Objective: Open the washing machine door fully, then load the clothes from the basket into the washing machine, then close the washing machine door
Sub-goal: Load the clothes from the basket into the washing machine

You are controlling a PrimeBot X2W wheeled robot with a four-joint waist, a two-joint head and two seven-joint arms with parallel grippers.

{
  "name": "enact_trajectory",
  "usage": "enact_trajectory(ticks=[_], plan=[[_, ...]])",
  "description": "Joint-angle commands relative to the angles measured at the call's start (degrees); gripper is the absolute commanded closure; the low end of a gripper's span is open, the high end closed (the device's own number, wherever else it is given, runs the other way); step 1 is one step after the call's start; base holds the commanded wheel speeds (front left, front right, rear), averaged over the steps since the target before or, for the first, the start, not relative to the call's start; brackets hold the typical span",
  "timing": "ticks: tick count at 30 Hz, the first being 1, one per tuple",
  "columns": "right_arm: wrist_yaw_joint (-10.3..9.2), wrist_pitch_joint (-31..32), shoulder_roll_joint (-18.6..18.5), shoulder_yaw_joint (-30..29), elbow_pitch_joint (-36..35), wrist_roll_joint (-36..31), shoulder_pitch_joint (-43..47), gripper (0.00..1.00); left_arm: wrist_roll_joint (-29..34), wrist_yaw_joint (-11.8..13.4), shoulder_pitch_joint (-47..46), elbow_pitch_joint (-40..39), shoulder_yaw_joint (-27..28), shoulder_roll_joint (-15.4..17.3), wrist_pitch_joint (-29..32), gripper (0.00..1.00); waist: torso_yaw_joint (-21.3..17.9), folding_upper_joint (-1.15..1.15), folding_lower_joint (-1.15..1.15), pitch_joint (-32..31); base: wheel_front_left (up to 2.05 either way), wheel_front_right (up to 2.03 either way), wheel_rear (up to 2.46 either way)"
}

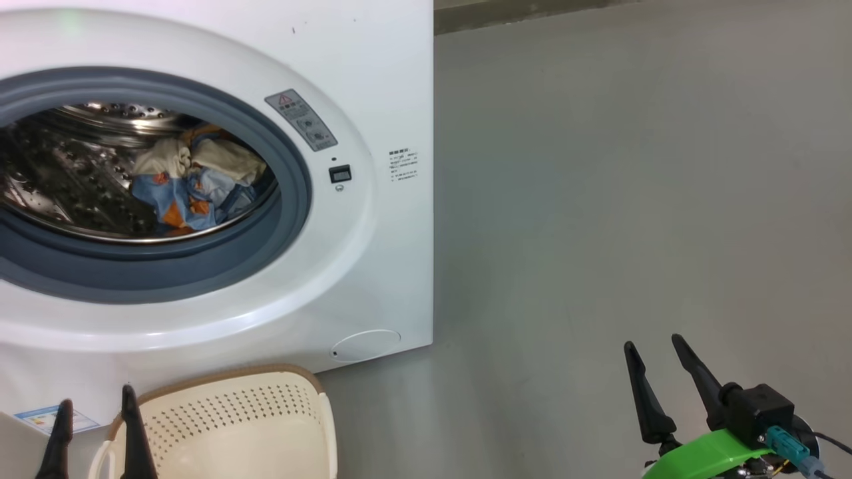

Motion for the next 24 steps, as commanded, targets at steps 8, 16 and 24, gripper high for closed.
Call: enact_trajectory(ticks=[8, 16, 24], plan=[[0.09, -0.69, -0.35, 0.19, -2.57, -1.03, 1.78, 0.0, 1.43, -0.23, 1.84, -3.43, 2.83, -1.5, -0.38, 0.0, 0.54, 0.0, 0.0, -2.09, 0.0, 0.0, 0.0], [0.09, -0.69, -0.43, 0.22, -2.76, -1.56, 2.05, 0.0, 2.55, -1.15, 2.24, -3.44, 3.0, -2.08, -0.38, 0.0, 0.89, 0.0, 0.0, -2.76, 0.0, 0.0, 0.0], [0.09, -0.69, -0.3, 0.23, -2.68, -1.58, 1.97, 0.0, 3.31, -1.94, 2.23, -2.27, 2.89, -2.39, -0.38, 0.0, 1.46, 0.0, 0.0, -2.8, 0.0, 0.0, 0.0]])
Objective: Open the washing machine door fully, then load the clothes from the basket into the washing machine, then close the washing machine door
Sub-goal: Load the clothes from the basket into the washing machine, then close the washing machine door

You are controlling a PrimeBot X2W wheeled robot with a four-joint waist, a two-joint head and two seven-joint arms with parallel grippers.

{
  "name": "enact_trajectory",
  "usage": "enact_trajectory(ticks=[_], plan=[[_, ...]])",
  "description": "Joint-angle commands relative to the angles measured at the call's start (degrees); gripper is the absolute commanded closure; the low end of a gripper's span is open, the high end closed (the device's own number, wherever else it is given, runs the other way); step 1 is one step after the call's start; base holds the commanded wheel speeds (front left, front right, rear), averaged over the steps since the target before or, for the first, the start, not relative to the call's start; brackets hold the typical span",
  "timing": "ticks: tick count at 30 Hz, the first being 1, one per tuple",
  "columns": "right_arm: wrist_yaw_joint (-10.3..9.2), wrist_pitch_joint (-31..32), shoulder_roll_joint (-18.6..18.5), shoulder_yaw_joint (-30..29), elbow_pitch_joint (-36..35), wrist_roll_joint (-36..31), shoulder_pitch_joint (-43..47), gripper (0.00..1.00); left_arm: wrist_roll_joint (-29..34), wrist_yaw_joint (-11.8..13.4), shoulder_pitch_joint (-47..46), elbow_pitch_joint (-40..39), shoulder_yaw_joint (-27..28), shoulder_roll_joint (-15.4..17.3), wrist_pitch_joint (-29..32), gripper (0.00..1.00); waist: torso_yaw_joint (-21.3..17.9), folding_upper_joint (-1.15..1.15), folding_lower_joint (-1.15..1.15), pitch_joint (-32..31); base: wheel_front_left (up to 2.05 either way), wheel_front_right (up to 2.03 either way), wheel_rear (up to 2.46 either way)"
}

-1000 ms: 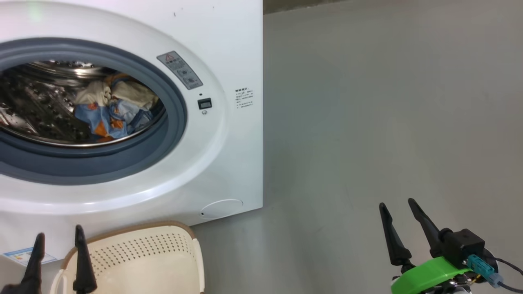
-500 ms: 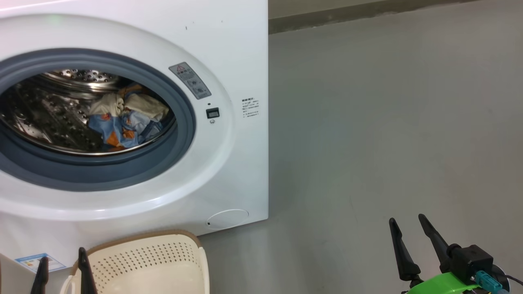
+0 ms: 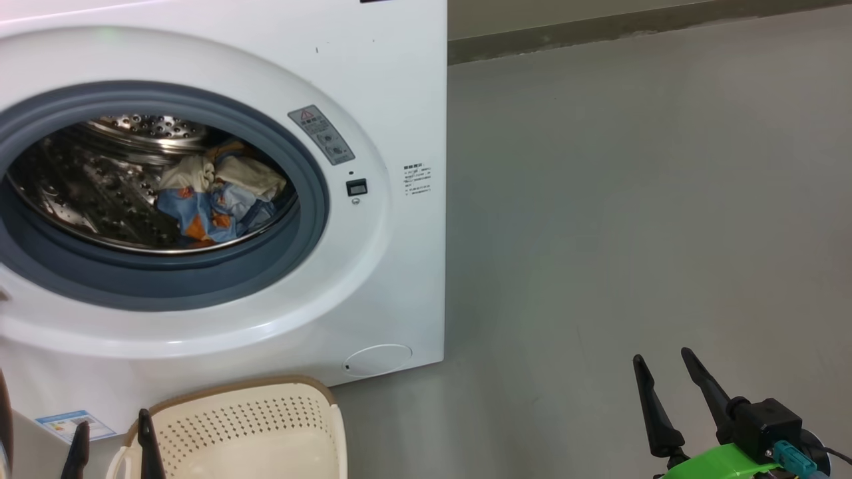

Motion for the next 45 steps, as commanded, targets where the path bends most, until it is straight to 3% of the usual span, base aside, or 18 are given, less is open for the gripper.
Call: enact_trajectory(ticks=[1, 45], plan=[[0.09, -0.69, -0.3, 1.45, -1.41, -0.29, -0.51, 0.0, 0.44, -0.29, -1.26, -0.82, 1.94, 0.35, -0.38, 0.0, 0.17, 0.0, 0.0, 0.12, 0.0, 0.0, 0.0], [0.09, -0.69, -0.31, 2.43, -0.17, -0.22, -2.01, 0.0, 1.16, -1.35, -2.63, 1.39, 0.72, -0.18, -0.38, 0.0, 2.31, 0.0, 0.0, 0.95, 0.0, 0.0, 0.0]])
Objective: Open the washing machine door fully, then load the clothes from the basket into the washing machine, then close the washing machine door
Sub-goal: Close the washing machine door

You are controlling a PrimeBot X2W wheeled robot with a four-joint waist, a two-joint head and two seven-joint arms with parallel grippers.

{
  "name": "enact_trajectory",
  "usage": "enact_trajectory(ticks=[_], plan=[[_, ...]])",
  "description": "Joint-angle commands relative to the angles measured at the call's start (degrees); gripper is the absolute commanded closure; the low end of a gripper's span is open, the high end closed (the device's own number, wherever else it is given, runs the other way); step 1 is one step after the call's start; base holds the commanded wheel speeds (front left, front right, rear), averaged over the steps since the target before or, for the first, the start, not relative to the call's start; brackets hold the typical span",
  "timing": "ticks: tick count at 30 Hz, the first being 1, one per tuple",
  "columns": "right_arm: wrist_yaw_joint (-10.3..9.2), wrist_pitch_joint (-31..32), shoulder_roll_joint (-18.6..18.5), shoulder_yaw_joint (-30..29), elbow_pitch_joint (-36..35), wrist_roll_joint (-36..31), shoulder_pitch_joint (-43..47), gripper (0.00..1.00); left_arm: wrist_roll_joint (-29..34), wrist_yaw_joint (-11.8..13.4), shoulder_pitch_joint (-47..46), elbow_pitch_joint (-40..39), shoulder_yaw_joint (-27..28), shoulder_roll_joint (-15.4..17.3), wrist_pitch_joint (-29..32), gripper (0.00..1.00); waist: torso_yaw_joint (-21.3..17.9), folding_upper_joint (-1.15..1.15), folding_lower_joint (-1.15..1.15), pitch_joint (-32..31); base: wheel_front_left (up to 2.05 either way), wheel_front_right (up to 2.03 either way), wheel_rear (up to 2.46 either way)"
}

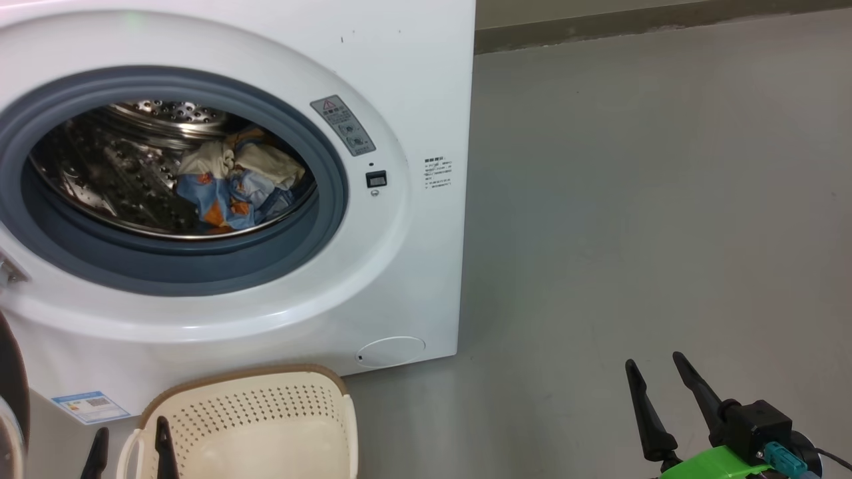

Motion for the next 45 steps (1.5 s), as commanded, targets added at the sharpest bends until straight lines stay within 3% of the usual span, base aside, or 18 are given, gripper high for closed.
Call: enact_trajectory(ticks=[1, 45], plan=[[0.09, -0.69, -0.32, 1.47, -1.24, -0.16, -1.89, 0.0, -0.16, -0.06, -2.49, -1.44, 1.76, 0.2, -0.38, 0.0, 0.03, 0.0, 0.0, 0.03, 0.0, 0.0, 0.0], [0.09, -0.69, -0.35, 1.33, -0.86, -0.4, -2.72, 0.0, -1.35, -1.85, -4.97, 0.36, 3.7, 0.17, -0.38, 0.0, 0.14, 0.0, 0.0, 0.82, 0.0, 0.0, 0.0]])
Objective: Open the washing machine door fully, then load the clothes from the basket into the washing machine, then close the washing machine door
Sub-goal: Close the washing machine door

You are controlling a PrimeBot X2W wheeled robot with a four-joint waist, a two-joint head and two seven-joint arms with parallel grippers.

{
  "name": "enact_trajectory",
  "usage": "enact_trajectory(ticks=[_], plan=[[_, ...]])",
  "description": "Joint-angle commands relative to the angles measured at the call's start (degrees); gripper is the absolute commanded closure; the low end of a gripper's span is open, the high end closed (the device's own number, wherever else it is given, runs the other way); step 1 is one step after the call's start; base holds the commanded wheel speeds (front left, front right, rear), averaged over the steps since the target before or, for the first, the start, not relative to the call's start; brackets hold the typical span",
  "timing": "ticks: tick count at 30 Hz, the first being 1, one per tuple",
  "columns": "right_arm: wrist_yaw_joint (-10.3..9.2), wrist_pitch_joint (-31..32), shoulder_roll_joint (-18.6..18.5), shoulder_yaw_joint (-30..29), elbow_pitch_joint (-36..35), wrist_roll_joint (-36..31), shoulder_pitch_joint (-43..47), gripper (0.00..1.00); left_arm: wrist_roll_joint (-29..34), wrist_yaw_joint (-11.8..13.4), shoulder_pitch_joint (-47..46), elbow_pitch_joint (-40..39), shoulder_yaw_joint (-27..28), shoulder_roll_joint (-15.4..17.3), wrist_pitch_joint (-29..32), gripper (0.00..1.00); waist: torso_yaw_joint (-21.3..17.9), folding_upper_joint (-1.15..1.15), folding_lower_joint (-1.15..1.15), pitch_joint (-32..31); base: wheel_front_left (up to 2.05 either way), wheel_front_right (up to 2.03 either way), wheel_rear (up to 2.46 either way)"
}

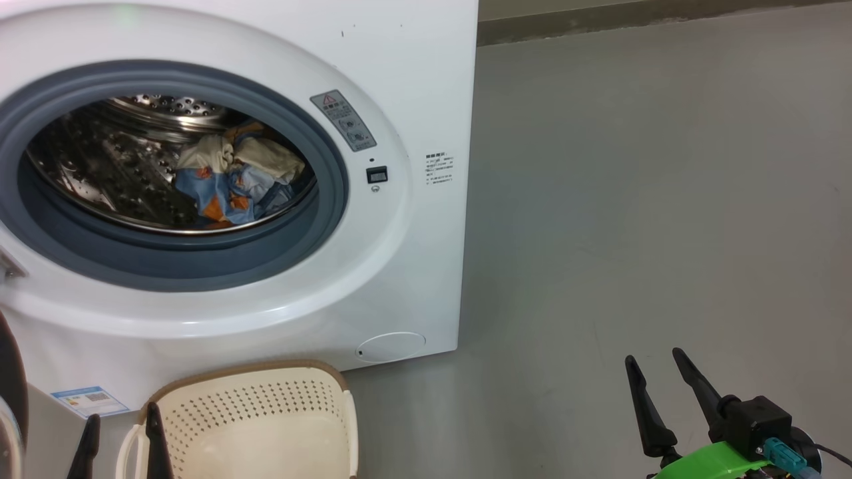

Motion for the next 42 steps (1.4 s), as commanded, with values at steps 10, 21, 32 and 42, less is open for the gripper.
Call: enact_trajectory(ticks=[10, 21, 32, 42], plan=[[0.09, -0.69, -0.29, 1.45, -1.05, -0.06, -2.0, 0.0, 0.53, -0.11, -2.72, -0.27, 2.6, 0.34, -0.38, 0.0, -0.1, 0.0, 0.0, -0.25, -0.36, 0.36, 0.0], [0.09, -0.69, -0.34, 1.48, -0.96, -0.04, -1.88, 0.0, 0.52, -0.6, -3.03, 0.16, 2.88, 0.34, -0.38, 0.0, -0.01, 0.0, 0.0, -0.49, -1.7, 1.7, 0.0], [0.09, -0.69, -0.67, 1.77, -1.07, -0.11, -1.68, 0.0, 0.78, -0.26, -3.12, -0.42, 3.25, 0.34, -0.38, 0.0, 0.15, 0.0, 0.0, -0.61, -1.62, 1.61, 0.0], [0.09, -0.69, -0.7, 1.77, -0.98, -0.05, -1.75, 0.0, 0.76, 0.2, -2.8, -1.11, 2.19, 0.33, -0.38, 0.0, 0.09, 0.0, 0.0, -0.68, -0.38, 0.38, 0.0]])
